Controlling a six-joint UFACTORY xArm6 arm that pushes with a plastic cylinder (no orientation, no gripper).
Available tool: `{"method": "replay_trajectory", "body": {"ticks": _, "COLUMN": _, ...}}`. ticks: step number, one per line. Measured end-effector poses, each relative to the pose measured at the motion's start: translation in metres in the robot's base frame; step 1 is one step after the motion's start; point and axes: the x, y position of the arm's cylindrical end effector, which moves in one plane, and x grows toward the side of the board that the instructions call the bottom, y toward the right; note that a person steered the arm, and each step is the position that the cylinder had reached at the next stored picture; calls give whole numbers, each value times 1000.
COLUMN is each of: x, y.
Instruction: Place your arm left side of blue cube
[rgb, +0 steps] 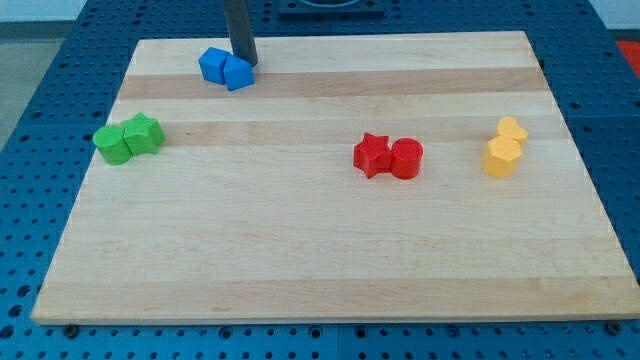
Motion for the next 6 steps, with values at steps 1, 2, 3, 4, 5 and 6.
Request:
{"method": "replay_trajectory", "body": {"ticks": 1, "x": -37, "y": -2}}
{"method": "replay_trajectory", "body": {"ticks": 2, "x": -42, "y": -51}}
{"method": "replay_trajectory", "body": {"ticks": 3, "x": -42, "y": -92}}
{"method": "replay_trajectory", "body": {"ticks": 4, "x": -19, "y": -88}}
{"method": "replay_trajectory", "body": {"ticks": 5, "x": 3, "y": -87}}
{"method": "replay_trajectory", "body": {"ticks": 6, "x": 36, "y": -83}}
